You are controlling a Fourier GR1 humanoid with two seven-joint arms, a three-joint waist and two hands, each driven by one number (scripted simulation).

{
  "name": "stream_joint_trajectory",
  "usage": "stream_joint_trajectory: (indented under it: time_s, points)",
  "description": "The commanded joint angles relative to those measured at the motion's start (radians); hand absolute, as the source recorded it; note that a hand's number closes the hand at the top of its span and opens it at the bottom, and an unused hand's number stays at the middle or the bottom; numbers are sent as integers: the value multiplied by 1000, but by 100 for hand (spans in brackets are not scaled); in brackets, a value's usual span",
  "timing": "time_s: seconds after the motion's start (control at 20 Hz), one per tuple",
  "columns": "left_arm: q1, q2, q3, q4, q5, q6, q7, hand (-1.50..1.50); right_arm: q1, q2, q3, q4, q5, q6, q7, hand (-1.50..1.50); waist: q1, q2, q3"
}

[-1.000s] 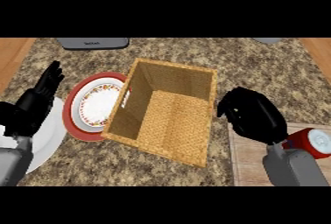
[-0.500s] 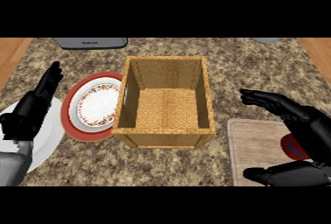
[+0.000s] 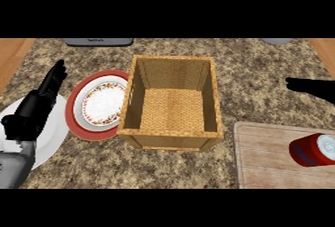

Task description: Pick the can from the cutting board and place it in the basket

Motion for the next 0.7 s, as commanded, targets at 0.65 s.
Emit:
stream_joint_trajectory:
  time_s: [0.65]
  points:
    - [19,-44,17,-21,-55,-40,-9,0,-149,-138,6,287,118,554,-133,-150,21,6,5]
